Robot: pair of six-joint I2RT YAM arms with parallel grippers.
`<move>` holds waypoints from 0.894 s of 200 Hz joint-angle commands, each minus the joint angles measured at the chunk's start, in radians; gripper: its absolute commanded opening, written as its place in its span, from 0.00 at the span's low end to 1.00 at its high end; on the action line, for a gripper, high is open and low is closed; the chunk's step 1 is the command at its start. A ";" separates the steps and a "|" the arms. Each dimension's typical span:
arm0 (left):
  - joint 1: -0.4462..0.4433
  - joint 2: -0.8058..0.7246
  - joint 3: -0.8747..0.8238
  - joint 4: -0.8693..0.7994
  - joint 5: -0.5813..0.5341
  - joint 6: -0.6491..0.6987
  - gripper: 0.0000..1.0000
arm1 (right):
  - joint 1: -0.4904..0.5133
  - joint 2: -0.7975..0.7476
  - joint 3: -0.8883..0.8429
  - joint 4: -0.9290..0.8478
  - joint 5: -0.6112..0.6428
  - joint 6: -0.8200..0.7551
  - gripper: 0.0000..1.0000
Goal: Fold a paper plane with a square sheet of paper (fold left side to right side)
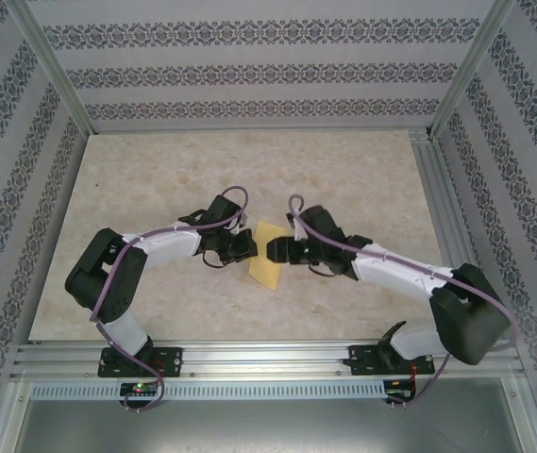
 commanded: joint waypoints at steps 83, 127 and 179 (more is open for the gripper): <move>-0.017 -0.022 0.033 -0.024 0.011 -0.046 0.05 | 0.324 0.111 0.071 -0.004 0.426 -0.096 0.57; -0.017 -0.019 0.032 -0.026 0.011 -0.046 0.05 | 0.341 0.208 0.170 -0.064 0.433 -0.136 0.56; -0.017 -0.019 0.032 -0.020 0.013 -0.046 0.05 | 0.350 0.232 0.191 -0.126 0.477 -0.138 0.50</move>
